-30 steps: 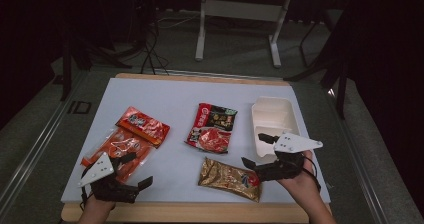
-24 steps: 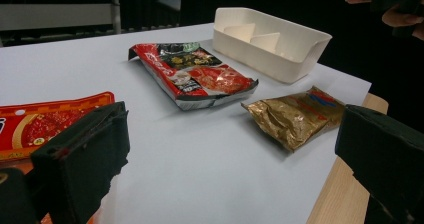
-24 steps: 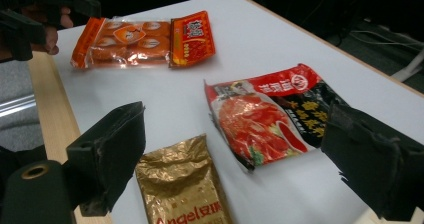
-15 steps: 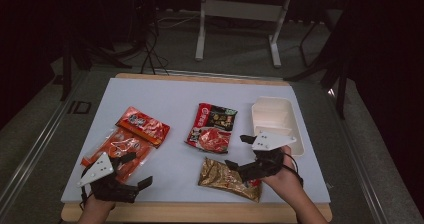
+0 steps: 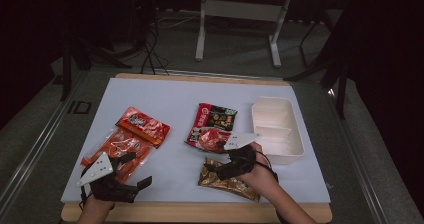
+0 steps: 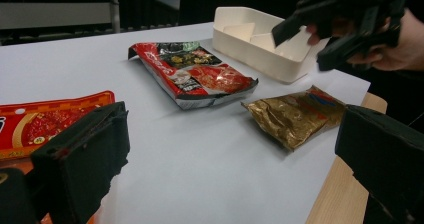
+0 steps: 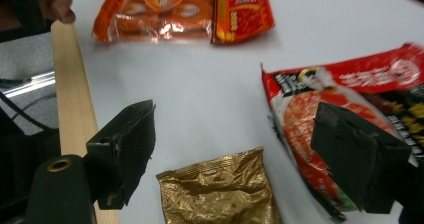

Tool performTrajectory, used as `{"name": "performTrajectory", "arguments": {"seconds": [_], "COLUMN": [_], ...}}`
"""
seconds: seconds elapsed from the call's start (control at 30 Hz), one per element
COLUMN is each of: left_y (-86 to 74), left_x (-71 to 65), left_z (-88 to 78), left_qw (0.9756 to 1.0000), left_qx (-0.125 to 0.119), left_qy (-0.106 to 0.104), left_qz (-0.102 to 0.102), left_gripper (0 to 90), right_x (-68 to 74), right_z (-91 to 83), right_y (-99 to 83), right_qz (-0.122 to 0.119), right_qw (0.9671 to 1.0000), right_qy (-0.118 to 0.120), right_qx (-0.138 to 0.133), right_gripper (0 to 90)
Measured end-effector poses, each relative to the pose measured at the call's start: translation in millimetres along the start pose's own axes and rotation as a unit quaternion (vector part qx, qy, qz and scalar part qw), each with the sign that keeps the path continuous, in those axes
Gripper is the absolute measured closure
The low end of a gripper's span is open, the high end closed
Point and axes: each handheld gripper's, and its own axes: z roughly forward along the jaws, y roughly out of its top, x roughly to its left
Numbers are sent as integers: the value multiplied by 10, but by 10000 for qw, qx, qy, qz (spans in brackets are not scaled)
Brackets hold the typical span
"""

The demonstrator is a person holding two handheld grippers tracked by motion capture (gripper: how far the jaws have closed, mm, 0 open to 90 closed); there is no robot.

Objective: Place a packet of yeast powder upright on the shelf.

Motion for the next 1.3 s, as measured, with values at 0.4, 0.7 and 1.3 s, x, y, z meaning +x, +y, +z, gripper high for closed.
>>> {"name": "performTrajectory", "arguments": {"seconds": [0.4,0.7,1.3], "left_y": [-3,-2,-6], "left_x": [1,2,-9], "left_z": [7,10,19], "left_qw": [10000,10000,10000], "left_qx": [28,40,93], "left_qy": [-24,-23,-25], "left_qz": [-12,-17,19], "left_gripper": [12,12,12], "right_x": [-118,-182,-64], "right_z": [325,493,669], "right_y": [-177,-285,-350], "right_qz": [152,241,-247], "right_qw": [9984,9951,9867], "right_qy": [166,153,-123], "right_qx": [526,943,1604], "right_gripper": [317,339,532]}}
